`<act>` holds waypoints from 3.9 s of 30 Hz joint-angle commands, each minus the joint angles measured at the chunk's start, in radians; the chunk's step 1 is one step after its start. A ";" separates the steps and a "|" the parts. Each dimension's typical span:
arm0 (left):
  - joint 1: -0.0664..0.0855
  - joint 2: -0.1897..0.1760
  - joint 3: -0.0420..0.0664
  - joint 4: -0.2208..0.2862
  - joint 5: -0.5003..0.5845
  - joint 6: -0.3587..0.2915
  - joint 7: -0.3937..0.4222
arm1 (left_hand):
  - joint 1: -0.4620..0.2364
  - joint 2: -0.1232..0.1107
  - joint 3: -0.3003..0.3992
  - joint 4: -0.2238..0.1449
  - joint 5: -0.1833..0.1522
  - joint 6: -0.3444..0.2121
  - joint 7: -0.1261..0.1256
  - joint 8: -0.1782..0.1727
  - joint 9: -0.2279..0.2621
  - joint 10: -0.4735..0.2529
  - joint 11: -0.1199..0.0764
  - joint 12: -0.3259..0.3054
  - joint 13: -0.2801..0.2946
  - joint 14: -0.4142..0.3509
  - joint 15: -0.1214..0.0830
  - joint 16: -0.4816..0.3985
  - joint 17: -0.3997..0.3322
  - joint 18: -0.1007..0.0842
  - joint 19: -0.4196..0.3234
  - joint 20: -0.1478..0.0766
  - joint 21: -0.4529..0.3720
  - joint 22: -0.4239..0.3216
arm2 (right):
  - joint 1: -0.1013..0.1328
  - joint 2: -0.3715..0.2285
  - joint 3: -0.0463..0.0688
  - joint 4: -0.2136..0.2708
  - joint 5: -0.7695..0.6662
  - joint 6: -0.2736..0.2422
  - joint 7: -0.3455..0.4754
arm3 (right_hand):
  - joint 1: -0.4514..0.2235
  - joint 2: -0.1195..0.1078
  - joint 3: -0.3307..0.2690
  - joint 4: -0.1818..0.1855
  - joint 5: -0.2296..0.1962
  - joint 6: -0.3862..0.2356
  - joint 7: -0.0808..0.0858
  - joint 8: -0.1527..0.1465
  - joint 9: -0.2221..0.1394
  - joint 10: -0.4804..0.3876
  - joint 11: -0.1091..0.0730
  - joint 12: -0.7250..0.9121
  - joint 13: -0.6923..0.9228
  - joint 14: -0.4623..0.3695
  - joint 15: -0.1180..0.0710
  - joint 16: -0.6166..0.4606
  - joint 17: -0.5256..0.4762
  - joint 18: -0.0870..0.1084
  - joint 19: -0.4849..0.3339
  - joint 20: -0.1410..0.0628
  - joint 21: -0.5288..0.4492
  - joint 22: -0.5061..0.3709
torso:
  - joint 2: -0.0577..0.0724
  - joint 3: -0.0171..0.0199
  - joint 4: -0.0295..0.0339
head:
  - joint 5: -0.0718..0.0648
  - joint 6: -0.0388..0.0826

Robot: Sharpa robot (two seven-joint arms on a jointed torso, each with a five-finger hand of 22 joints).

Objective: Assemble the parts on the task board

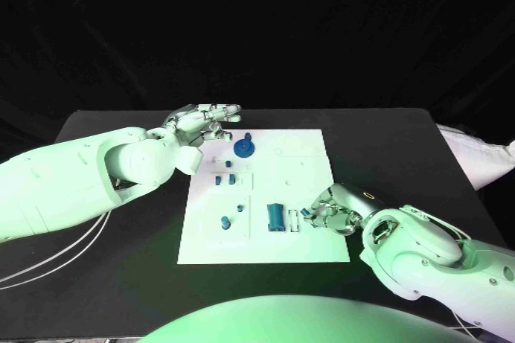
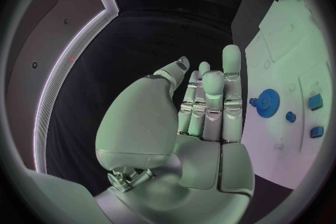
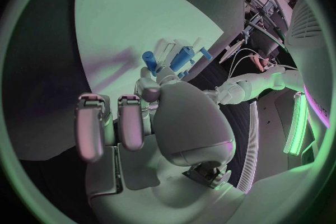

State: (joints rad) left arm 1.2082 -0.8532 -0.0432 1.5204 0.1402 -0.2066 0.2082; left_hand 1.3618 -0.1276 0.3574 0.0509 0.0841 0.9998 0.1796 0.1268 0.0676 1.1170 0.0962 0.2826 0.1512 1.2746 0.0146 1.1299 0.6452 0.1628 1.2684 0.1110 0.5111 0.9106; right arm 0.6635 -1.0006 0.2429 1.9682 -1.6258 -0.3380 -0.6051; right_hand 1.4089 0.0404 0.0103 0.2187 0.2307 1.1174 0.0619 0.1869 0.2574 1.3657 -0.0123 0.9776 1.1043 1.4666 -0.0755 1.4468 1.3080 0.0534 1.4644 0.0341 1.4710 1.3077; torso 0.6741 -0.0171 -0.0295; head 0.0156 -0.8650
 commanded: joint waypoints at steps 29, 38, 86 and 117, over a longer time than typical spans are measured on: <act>0.000 0.004 0.001 0.004 -0.005 0.022 0.000 | 0.001 0.005 -0.005 0.001 0.003 -0.007 -0.001 0.004 0.001 -0.006 0.002 0.003 0.001 -0.004 0.000 0.003 -0.001 0.019 -0.005 0.002 -0.006 -0.002 | 0.002 0.065 -0.001 -0.037 0.119 0.030 -0.011 | -0.073 -0.027 0.020 0.050 0.075 0.023 0.001 -0.011 0.013 0.023 -0.003 0.009 0.014 0.064 -0.006 0.007 0.031 -0.014 0.026 -0.007 0.006 0.084 | 0.001 0.0010 -0.0016 | 0.007 -0.005; 0.000 0.008 0.001 0.004 -0.006 0.024 -0.002 | 0.001 0.005 -0.005 0.001 0.003 -0.007 -0.001 0.004 0.001 -0.006 0.002 0.003 0.001 -0.004 0.000 0.003 -0.001 0.019 -0.005 0.002 -0.006 -0.002 | 0.003 0.076 -0.001 -0.046 0.120 0.036 -0.010 | -0.078 -0.028 0.021 0.053 0.074 0.030 -0.001 -0.009 0.017 0.026 -0.005 0.016 0.019 0.065 -0.007 0.008 0.033 -0.014 0.026 -0.007 0.006 0.085 | 0.001 0.0010 -0.0005 | 0.009 -0.005; 0.000 0.002 0.001 0.002 -0.011 0.033 -0.010 | 0.002 0.007 -0.010 0.002 0.003 -0.009 -0.001 0.006 0.001 -0.011 0.003 0.010 0.003 -0.007 0.000 0.003 -0.007 0.019 -0.005 0.002 -0.008 -0.003 | -0.001 0.046 0.000 -0.023 0.067 0.061 0.000 | -0.103 -0.047 -0.142 0.003 -0.105 0.052 -0.007 -0.008 0.077 0.046 -0.009 0.055 0.083 0.066 -0.011 0.010 0.044 -0.015 0.028 -0.010 0.007 0.092 | 0.000 0.0002 -0.0003 | 0.005 -0.008; 0.000 0.004 0.001 -0.002 -0.016 0.036 -0.014 | 0.002 0.007 -0.010 0.002 0.003 -0.009 -0.001 0.006 0.001 -0.011 0.003 0.010 0.003 -0.007 0.000 0.003 -0.007 0.019 -0.005 0.002 -0.008 -0.003 | 0.011 0.052 0.005 0.001 0.017 -0.025 0.004 | -0.081 -0.049 -0.171 -0.023 -0.104 0.057 -0.010 -0.007 0.094 0.055 -0.012 0.068 0.103 0.067 -0.012 0.011 0.049 -0.016 0.031 -0.011 0.010 0.099 | 0.000 0.0006 -0.0024 | 0.007 -0.008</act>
State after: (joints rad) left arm 1.2082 -0.8501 -0.0432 1.5176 0.1280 -0.1900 0.1905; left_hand 1.3618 -0.1276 0.3534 0.0549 0.0841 0.9998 0.1796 0.1268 0.0676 1.1114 0.1018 0.2902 0.1524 1.2745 0.0147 1.1299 0.6389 0.1628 1.2684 0.1110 0.5072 0.9087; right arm 0.6737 -0.9486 0.2480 1.9640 -1.5657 -0.3321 -0.6095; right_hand 1.3203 0.0006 -0.1601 0.2027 0.1239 1.1698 0.0520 0.1815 0.3504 1.4111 -0.0240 1.0404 1.2035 1.4665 -0.0823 1.4545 1.3077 0.0533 1.4642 0.0271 1.4756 1.3075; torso 0.6741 -0.0156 -0.0316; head 0.0237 -0.8727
